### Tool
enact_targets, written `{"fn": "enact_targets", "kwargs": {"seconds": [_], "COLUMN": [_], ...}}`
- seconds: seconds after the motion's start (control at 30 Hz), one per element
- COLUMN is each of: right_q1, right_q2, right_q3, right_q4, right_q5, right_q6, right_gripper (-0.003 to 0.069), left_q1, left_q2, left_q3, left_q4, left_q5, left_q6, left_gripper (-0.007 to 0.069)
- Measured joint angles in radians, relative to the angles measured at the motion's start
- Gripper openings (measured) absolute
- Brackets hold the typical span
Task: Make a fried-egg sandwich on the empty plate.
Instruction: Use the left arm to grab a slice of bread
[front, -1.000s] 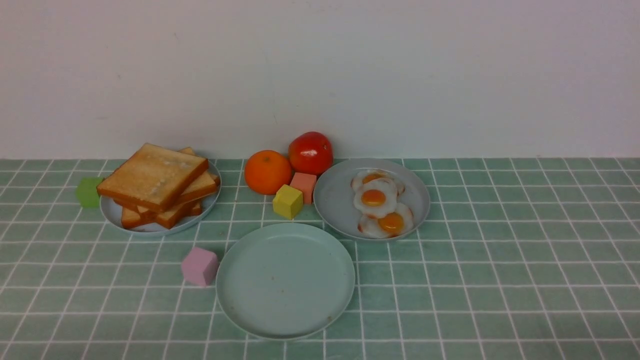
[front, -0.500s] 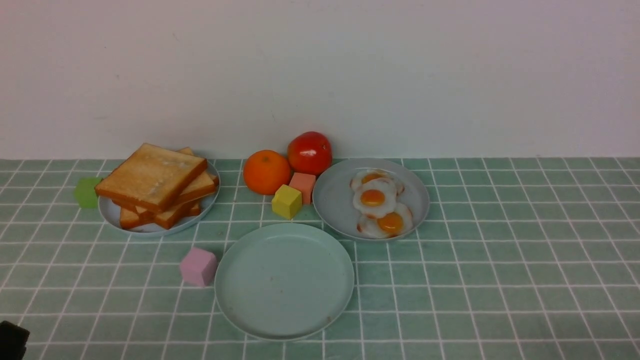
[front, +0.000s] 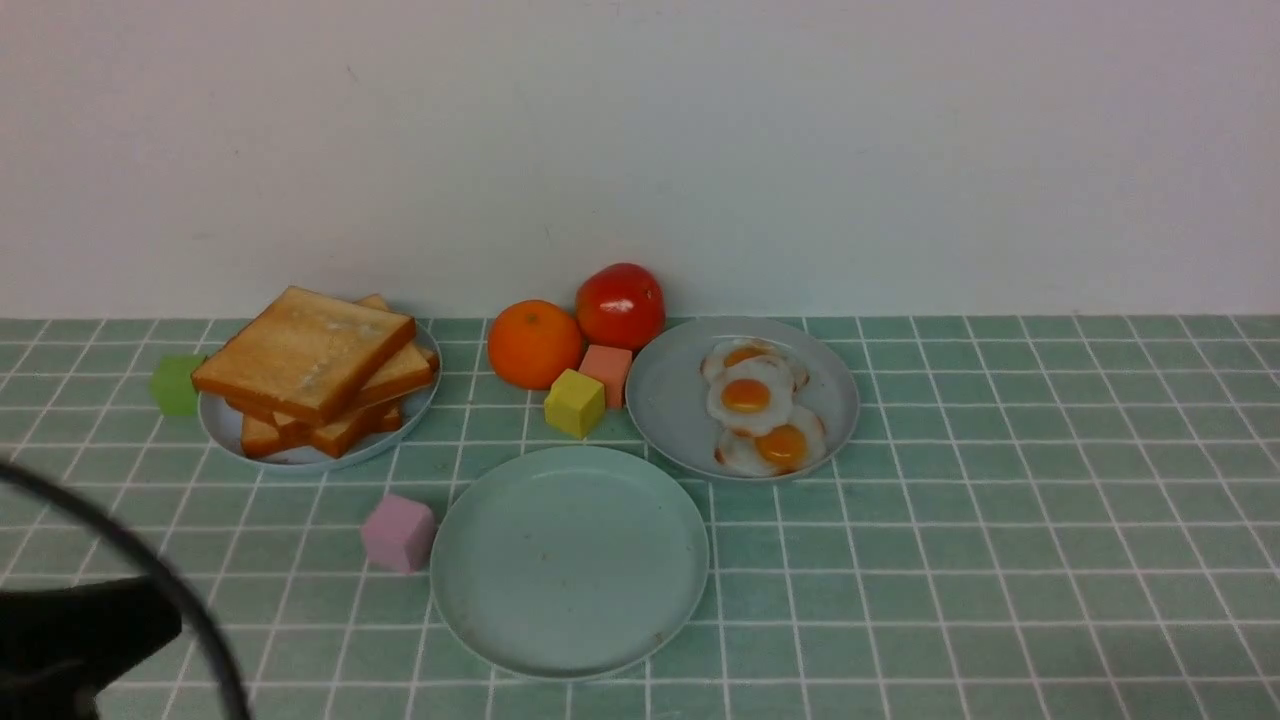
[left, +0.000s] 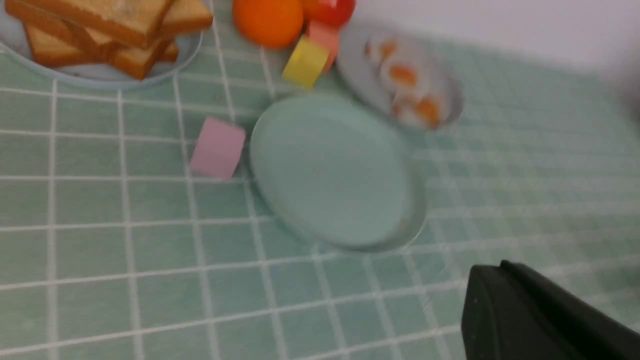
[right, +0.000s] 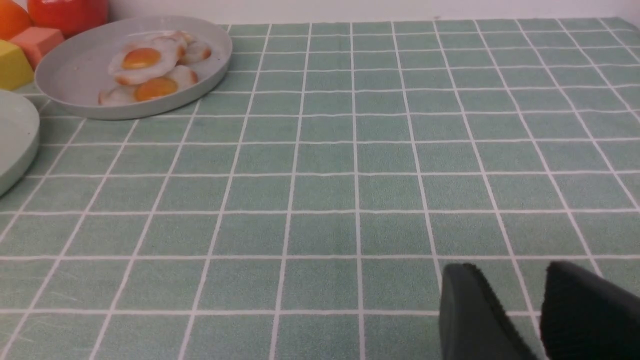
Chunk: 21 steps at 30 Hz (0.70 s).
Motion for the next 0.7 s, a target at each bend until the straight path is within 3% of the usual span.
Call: {"fn": "enact_targets", "kwargs": {"seconds": [0.2, 0.37, 0.47, 0.57, 0.7], "right_q1": [0.0, 0.0, 0.0, 0.0, 0.0], "right_q2": [0.0, 0.0, 0.0, 0.0, 0.0], "right_q3": [0.0, 0.0, 0.006, 0.008, 0.008], "right_q4": [0.001, 0.002, 0.069, 0.276, 0.396], "right_q5": [0.0, -0.007, -0.054, -0.196, -0.307], "right_q6": [0.0, 0.0, 0.06, 0.198, 0.269], "right_gripper": [0.0239, 0.0239, 0.0239, 0.0239, 0.0239], "left_q1": [-0.128, -0.19, -0.196, -0.196, -0.196], "left_q2": [0.273, 0.412, 0.436, 0.44, 0.446], "left_q3": [-0.128, -0.189, -0.205, -0.207, -0.208], "left_q4": [0.157, 0.191, 0.193, 0.216, 0.255], "left_q5": [-0.022, -0.049, -0.051, -0.056, -0.099], "left_q6": [0.001, -0.036, -0.039, -0.04, -0.04], "left_gripper": [-0.0013, -0.0013, -0.0013, -0.0013, -0.0013]}}
